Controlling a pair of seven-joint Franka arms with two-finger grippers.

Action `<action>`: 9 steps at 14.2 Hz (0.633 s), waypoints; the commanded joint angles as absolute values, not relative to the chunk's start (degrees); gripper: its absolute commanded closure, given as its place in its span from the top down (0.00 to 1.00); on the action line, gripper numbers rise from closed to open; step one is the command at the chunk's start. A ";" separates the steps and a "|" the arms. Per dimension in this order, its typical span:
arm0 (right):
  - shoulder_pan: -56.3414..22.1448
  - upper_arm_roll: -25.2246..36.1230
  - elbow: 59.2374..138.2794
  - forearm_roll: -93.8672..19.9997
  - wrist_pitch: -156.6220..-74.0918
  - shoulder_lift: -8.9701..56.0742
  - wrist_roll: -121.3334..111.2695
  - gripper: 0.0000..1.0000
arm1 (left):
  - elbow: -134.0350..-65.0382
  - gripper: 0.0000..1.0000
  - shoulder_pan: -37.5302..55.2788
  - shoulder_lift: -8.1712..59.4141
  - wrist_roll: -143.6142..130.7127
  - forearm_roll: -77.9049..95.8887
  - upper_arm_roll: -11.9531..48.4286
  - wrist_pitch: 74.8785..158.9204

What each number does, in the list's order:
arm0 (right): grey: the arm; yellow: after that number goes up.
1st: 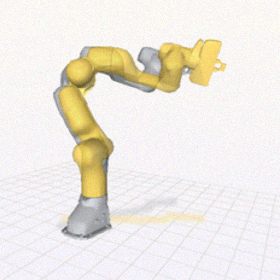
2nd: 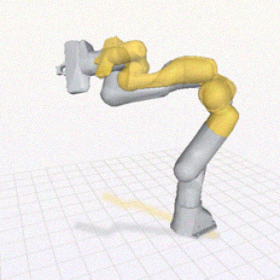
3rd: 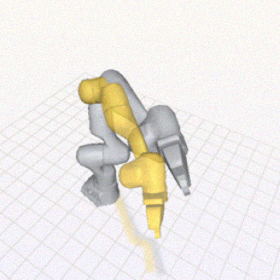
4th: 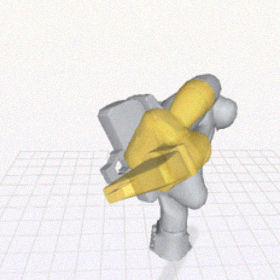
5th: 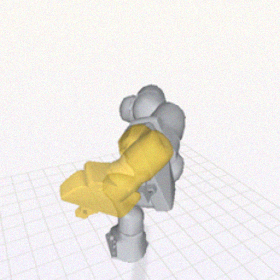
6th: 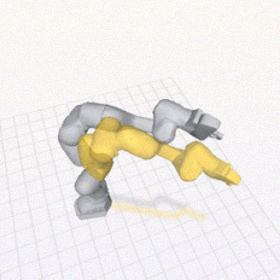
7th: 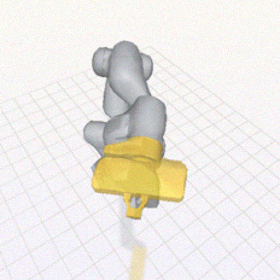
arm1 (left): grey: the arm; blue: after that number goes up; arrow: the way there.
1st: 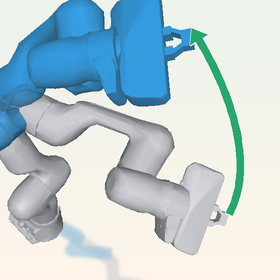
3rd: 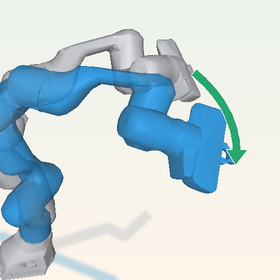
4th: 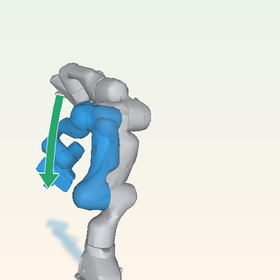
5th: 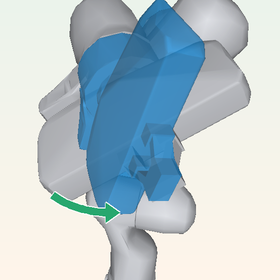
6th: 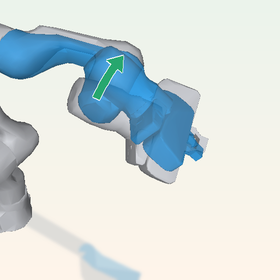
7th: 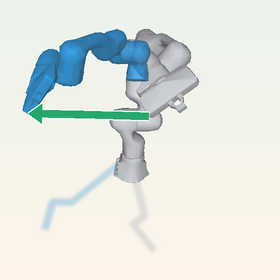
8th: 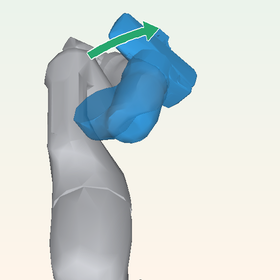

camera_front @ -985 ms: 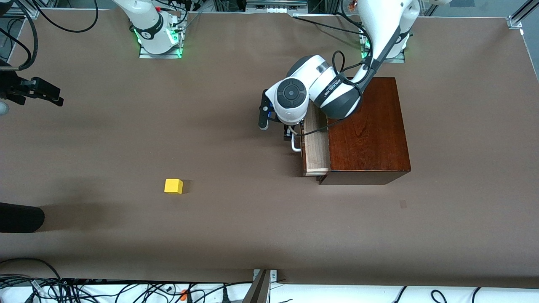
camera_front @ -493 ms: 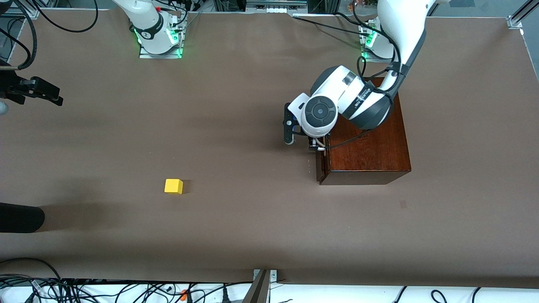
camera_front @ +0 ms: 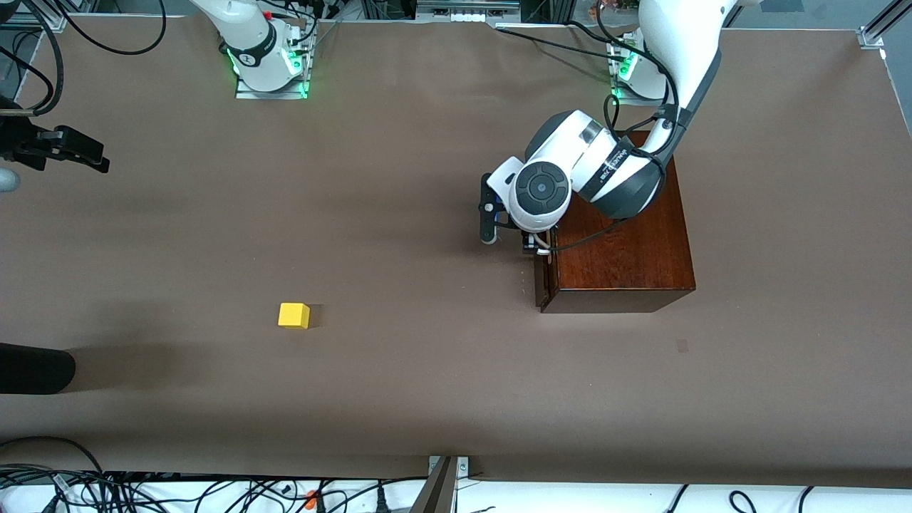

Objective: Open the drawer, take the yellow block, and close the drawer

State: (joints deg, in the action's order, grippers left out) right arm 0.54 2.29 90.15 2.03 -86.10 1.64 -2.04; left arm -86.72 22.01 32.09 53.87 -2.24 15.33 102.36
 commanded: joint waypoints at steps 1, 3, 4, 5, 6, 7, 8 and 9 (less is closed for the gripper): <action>1.32 1.67 90.09 0.88 -84.82 0.88 -2.46 1.00 | -87.28 1.00 20.40 27.17 53.09 -2.30 18.18 101.08; 1.32 1.67 90.09 -0.17 -84.73 0.79 -2.46 1.00 | -87.19 1.00 19.86 25.23 52.82 1.22 18.28 100.73; 1.32 2.02 89.91 -1.05 -84.55 0.79 -2.46 1.00 | -87.01 1.00 19.17 24.01 52.30 2.27 18.28 99.59; 1.32 2.20 90.09 -1.66 -84.46 0.79 -2.37 1.00 | -86.92 1.00 17.42 22.25 51.25 2.55 18.28 97.06; 1.32 2.20 89.91 -1.76 -84.46 0.79 -2.37 1.00 | -86.84 1.00 15.05 20.58 49.67 2.90 18.28 94.51; 1.32 2.11 89.91 -1.76 -84.38 0.79 -2.46 1.00 | -86.23 1.00 12.16 18.83 47.83 3.60 18.28 92.31; 1.32 1.94 89.91 -1.67 -84.38 0.79 -2.55 1.00 | -85.87 1.00 9.78 16.98 45.29 3.95 18.28 90.11; 1.32 1.76 89.91 -1.67 -84.38 0.79 -2.64 1.00 | -85.00 1.00 8.10 15.05 41.26 3.61 18.11 88.52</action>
State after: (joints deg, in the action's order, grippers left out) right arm 0.58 2.40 90.14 -0.51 -85.50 1.64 -2.09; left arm -85.49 12.65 19.34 46.41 2.28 17.38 92.13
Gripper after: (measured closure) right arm 0.000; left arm 0.000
